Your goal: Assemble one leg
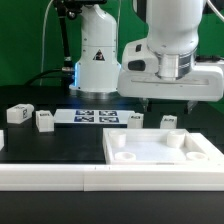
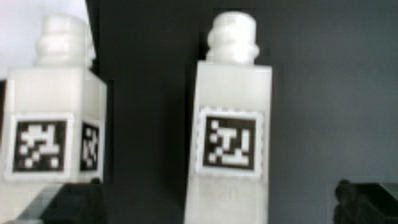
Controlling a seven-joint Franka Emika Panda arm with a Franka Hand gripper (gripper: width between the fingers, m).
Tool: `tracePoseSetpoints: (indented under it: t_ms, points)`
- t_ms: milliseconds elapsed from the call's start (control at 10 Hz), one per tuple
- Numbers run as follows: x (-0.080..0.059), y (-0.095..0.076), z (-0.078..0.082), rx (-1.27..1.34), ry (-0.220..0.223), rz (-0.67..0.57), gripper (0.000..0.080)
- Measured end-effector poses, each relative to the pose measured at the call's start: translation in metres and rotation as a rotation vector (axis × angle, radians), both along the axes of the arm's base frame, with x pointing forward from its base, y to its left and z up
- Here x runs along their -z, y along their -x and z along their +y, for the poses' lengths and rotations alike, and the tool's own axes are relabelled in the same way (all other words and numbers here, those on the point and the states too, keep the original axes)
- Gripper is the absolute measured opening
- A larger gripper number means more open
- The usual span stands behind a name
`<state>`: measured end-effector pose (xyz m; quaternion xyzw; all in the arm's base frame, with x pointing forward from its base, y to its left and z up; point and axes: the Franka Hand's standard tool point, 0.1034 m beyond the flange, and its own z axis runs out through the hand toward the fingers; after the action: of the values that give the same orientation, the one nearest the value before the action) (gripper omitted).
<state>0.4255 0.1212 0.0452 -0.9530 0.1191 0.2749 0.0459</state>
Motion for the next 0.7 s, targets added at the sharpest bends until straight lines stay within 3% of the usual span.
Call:
tracePoseSetpoints:
  t_ms: [600, 700]
  points:
    - [0.016, -0.001, -0.004, -0.008, -0.054, 0.327, 0.0649]
    - [0.019, -0.006, -0.002, -0.009, -0.053, 0.324, 0.0649]
